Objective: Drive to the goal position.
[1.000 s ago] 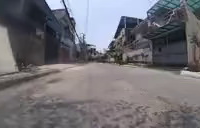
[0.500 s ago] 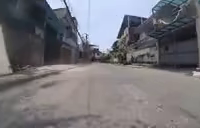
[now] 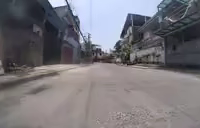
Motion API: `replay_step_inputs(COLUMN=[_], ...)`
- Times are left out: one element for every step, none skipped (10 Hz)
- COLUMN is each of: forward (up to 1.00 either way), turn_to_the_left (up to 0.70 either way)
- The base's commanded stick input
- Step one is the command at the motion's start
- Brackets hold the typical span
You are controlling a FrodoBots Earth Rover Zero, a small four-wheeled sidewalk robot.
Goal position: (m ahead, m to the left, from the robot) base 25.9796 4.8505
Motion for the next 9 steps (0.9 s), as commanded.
replay_step_inputs(forward=[1.0, 1.0, 1.0, 1.0, 1.0, 1.0, 1.0, 1.0, 1.0], turn_to_the_left=[0.0, 0.0, 0.0, 0.0, 0.0, 0.0, 0.0, 0.0, 0.0])
